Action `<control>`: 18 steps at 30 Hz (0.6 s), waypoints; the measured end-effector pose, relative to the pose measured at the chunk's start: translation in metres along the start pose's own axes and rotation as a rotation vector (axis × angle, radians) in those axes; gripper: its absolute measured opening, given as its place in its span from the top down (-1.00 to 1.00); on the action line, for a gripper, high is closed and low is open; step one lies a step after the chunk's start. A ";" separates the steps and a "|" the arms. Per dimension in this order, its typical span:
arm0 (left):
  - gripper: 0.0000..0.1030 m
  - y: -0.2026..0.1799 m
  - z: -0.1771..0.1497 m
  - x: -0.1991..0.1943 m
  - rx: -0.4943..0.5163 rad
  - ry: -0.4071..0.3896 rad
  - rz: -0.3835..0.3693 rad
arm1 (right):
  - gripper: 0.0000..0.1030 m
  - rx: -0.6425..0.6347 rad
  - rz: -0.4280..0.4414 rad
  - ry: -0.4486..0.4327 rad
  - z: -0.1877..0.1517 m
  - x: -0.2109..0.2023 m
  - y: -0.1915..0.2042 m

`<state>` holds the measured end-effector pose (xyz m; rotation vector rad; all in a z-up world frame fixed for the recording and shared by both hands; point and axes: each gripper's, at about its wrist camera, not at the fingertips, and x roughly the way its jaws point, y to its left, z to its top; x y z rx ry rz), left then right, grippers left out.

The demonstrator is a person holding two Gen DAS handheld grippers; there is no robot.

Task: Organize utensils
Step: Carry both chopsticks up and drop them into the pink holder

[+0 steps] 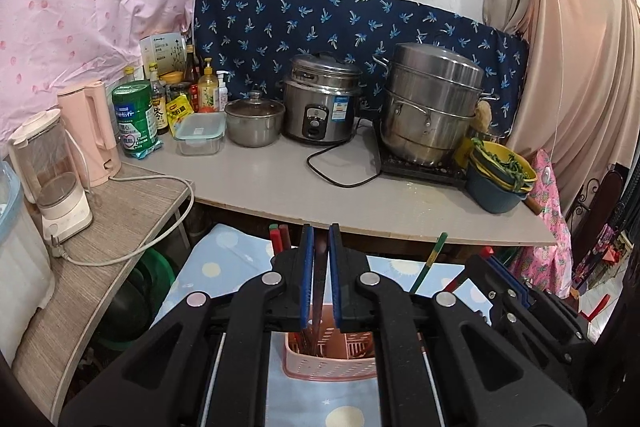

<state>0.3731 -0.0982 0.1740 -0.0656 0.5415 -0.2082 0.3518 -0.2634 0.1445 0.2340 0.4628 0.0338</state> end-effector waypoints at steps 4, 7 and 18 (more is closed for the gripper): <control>0.49 -0.001 -0.007 -0.001 0.011 0.005 0.015 | 0.70 -0.007 0.002 0.012 -0.006 -0.001 0.000; 0.31 -0.002 -0.011 -0.006 0.018 -0.004 0.027 | 0.49 -0.017 -0.005 0.000 -0.008 -0.009 0.001; 0.08 -0.006 -0.024 -0.038 0.048 -0.014 0.054 | 0.21 -0.054 -0.011 -0.004 -0.016 -0.048 0.013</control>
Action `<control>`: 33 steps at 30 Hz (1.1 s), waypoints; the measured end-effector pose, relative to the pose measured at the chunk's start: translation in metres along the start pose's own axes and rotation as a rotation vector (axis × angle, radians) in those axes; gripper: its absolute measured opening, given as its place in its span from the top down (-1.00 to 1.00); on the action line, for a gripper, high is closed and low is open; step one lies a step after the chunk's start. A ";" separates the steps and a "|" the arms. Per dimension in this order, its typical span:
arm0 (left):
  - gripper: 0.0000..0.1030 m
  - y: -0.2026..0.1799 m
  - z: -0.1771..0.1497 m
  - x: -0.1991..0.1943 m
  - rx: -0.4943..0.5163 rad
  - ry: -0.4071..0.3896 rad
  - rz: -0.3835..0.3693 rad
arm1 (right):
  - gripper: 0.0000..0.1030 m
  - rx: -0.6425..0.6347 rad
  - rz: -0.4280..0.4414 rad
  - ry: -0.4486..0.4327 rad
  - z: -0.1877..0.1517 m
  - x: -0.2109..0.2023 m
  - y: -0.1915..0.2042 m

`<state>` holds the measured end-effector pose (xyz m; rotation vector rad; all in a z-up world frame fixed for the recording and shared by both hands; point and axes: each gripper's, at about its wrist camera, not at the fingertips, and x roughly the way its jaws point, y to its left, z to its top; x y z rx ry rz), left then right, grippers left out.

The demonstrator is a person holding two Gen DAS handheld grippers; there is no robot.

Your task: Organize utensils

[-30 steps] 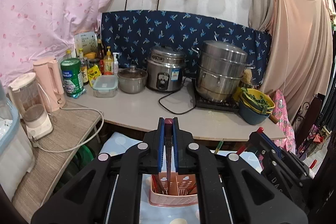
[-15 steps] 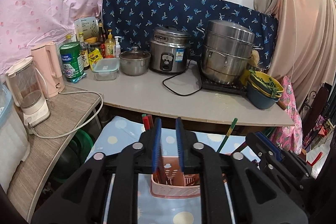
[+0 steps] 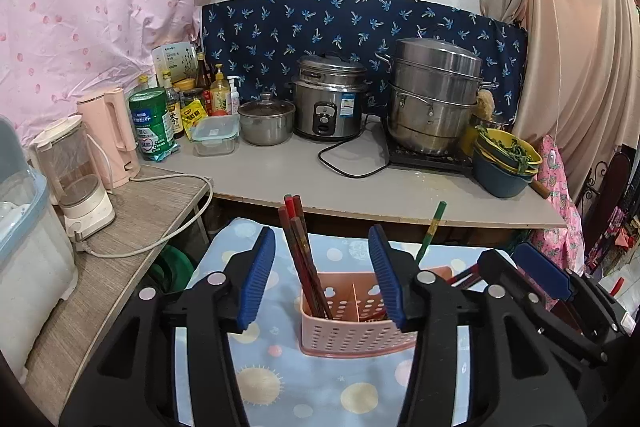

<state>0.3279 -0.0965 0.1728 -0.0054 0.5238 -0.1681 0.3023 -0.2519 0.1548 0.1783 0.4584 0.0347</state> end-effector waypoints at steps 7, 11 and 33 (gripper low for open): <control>0.02 -0.002 -0.016 -0.020 0.026 0.010 0.016 | 0.09 -0.009 -0.019 0.016 -0.013 -0.025 0.007; 0.01 0.002 -0.029 -0.031 0.030 0.022 0.026 | 0.02 -0.006 -0.033 0.027 -0.023 -0.040 0.008; -0.05 0.015 -0.113 -0.053 0.042 0.145 0.070 | 0.01 -0.057 -0.086 0.163 -0.099 -0.071 0.019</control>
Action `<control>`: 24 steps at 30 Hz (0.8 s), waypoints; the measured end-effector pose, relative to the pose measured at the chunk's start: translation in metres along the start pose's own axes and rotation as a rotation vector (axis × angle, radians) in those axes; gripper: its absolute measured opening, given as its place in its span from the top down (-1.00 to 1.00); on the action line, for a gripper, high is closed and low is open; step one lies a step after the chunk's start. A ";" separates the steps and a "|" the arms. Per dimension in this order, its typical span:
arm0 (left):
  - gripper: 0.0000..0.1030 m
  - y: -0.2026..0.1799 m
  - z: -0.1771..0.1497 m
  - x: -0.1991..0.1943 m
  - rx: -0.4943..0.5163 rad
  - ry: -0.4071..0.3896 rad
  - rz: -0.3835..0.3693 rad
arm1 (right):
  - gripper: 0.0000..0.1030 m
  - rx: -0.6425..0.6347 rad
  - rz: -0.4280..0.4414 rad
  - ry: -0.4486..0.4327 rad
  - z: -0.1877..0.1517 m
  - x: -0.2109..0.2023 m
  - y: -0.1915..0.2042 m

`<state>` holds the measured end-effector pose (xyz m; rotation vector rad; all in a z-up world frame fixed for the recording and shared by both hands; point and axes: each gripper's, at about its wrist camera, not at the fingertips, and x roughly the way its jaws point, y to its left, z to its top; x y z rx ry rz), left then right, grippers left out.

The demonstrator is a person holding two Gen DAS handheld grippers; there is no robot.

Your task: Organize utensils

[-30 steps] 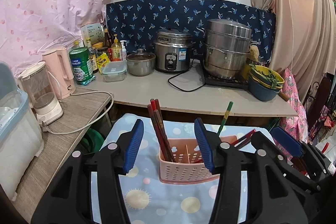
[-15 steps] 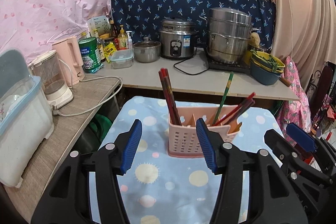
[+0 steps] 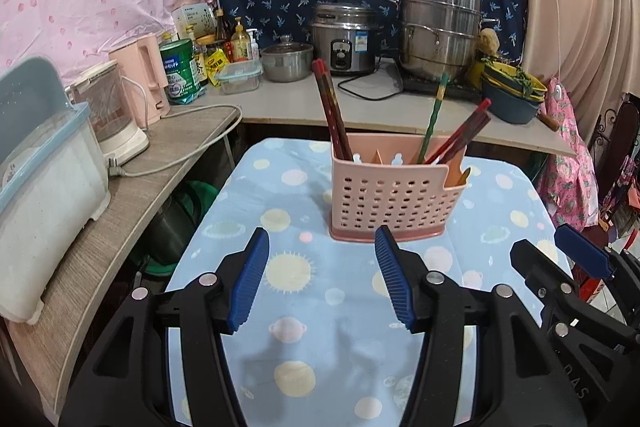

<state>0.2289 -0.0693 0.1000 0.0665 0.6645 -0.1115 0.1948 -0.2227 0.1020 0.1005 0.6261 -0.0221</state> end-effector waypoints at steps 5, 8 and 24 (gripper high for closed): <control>-0.11 -0.002 -0.012 0.002 0.006 0.015 0.014 | 0.01 0.000 -0.003 0.025 -0.013 0.002 -0.001; -0.13 -0.001 -0.018 0.004 0.008 0.027 0.019 | -0.06 0.002 -0.005 0.034 -0.018 0.003 -0.001; -0.40 -0.001 -0.034 0.010 0.022 0.052 0.055 | -0.62 0.020 -0.026 0.061 -0.035 0.009 -0.008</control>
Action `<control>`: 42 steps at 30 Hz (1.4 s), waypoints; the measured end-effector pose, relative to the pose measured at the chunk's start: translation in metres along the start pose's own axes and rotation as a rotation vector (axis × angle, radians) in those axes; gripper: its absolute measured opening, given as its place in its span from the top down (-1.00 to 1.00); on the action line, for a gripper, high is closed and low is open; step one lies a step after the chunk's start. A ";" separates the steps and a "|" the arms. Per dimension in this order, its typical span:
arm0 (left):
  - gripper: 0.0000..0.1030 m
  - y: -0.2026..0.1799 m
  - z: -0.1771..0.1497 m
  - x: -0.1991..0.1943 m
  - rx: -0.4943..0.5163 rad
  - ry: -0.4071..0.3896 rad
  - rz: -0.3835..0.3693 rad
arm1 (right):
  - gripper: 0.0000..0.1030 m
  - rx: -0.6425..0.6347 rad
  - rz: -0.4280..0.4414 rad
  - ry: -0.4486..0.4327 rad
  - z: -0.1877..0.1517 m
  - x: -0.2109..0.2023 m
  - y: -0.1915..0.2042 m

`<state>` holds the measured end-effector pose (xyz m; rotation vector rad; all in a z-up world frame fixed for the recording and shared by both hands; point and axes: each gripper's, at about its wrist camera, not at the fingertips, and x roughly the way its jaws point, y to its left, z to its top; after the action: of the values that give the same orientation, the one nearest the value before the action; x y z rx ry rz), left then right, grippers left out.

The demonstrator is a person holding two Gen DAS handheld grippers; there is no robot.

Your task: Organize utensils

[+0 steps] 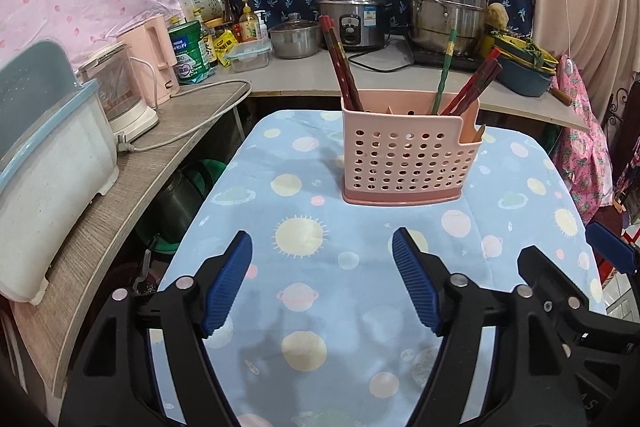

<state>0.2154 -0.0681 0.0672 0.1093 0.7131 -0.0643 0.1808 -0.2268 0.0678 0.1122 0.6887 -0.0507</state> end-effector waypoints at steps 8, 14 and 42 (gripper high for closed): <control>-0.70 0.002 -0.005 0.002 -0.002 -0.001 0.026 | -0.71 0.012 -0.021 0.011 -0.006 0.003 -0.004; -0.85 0.005 -0.008 0.001 0.004 -0.008 0.036 | -0.88 0.021 -0.039 0.019 -0.011 0.006 -0.008; -0.86 0.014 -0.009 0.018 -0.018 0.020 0.058 | -0.88 0.030 -0.053 0.044 -0.013 0.018 -0.012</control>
<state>0.2243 -0.0536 0.0501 0.1132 0.7304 -0.0014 0.1850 -0.2376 0.0453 0.1237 0.7346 -0.1095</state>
